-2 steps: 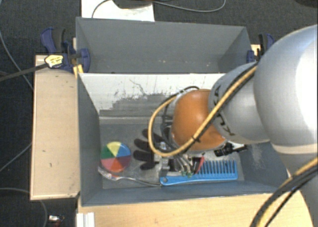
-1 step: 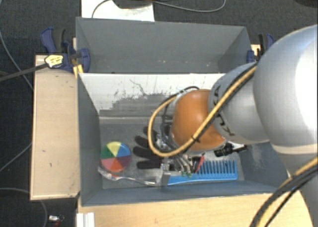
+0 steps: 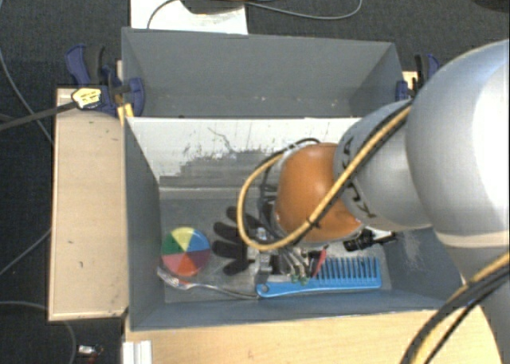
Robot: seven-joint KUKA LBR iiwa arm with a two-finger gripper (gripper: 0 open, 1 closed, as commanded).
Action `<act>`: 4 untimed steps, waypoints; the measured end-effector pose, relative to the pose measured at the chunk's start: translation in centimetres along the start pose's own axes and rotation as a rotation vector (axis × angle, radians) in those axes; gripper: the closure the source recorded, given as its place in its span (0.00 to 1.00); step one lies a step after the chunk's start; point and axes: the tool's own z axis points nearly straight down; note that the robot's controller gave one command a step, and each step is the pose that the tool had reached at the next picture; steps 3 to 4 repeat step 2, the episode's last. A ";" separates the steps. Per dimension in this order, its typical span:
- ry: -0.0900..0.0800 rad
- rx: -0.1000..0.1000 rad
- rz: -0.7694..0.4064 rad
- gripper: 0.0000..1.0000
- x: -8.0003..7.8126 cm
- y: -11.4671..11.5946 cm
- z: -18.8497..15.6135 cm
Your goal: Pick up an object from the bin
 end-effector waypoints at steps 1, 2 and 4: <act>0.000 0.000 0.001 1.00 0.0 0.0 0.0; -0.005 -0.001 -0.516 1.00 -1.1 1.8 0.0; -0.005 -0.001 -0.516 1.00 -1.1 1.8 0.0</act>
Offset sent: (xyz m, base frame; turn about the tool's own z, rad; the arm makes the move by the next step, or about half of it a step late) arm 0.0108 0.0168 -0.0006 -0.5193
